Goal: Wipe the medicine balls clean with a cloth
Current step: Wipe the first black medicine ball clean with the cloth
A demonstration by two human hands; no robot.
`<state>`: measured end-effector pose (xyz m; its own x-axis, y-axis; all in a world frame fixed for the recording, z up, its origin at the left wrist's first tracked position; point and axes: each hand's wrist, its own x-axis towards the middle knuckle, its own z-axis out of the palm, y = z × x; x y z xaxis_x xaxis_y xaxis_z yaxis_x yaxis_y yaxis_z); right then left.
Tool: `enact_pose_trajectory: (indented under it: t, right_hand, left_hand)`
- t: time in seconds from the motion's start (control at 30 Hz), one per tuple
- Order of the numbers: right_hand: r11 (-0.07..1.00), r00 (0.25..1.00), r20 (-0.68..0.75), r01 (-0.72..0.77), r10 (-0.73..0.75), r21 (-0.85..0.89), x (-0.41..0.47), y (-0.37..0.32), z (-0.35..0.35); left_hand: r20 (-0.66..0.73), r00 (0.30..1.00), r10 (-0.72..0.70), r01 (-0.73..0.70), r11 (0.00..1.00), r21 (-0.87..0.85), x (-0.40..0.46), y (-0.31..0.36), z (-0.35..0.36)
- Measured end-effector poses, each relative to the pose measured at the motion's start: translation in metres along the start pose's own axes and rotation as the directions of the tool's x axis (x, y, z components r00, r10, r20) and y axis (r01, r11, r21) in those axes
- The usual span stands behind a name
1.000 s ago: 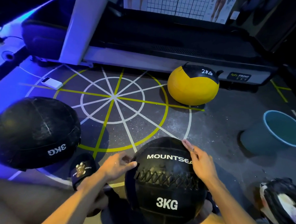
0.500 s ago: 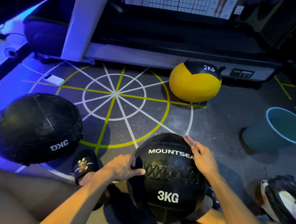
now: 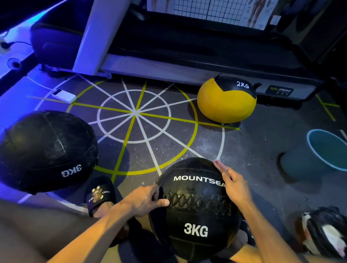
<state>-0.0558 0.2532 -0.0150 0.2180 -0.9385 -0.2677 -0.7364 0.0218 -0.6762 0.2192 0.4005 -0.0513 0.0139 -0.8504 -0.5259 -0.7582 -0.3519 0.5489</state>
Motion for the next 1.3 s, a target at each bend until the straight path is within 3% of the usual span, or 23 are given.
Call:
enact_pose_trajectory:
  t: [0.2,0.33,0.43,0.53,0.7,0.87,0.97,1.1,1.2,1.3]
  right_hand:
    - [0.999,0.998,0.042,0.049,-0.049,-0.013,0.008,-0.004,0.003]
    - [0.999,0.999,0.031,0.034,-0.033,-0.021,0.011,-0.002,0.003]
    - [0.999,0.999,0.038,0.039,-0.039,0.003,0.011,-0.005,0.006]
    - [0.997,1.000,0.018,0.023,-0.024,0.073,0.015,-0.003,0.005]
    - [0.983,1.000,0.005,-0.014,0.014,0.183,0.016,0.005,0.011]
    - [0.952,0.999,0.038,-0.019,0.007,0.306,0.015,0.004,0.041]
    - [0.936,0.998,0.046,-0.048,0.034,0.349,0.013,-0.006,0.049]
    - [0.916,0.994,0.017,-0.106,0.108,0.388,0.027,-0.026,0.052]
    - [0.972,0.992,0.028,0.114,-0.122,0.206,0.027,-0.057,0.065]
    - [0.896,0.867,0.251,0.444,-0.430,0.000,0.010,-0.071,0.081]
  left_hand:
    - [-0.027,0.999,0.030,-0.032,0.996,-0.080,0.006,-0.019,-0.005]
    - [-0.048,0.999,0.012,-0.013,1.000,-0.009,0.009,-0.018,-0.003]
    - [-0.158,0.987,-0.039,0.059,0.991,0.118,0.010,-0.007,0.004]
    - [-0.253,0.967,-0.036,0.050,0.997,0.050,0.009,0.000,0.003]
    - [-0.408,0.901,0.146,-0.090,0.984,0.154,0.005,0.020,-0.015]
    - [-0.521,0.829,0.202,-0.052,0.956,0.288,-0.006,0.013,-0.024]
    - [-0.586,0.787,0.191,-0.047,0.967,0.252,-0.009,0.006,-0.018]
    - [-0.625,0.748,0.223,-0.171,0.975,0.142,-0.008,0.006,-0.003]
    - [-0.633,0.743,0.215,-0.172,0.977,0.129,-0.005,0.012,0.007]
    - [-0.651,0.733,0.196,-0.138,0.981,0.139,-0.004,0.014,0.010]
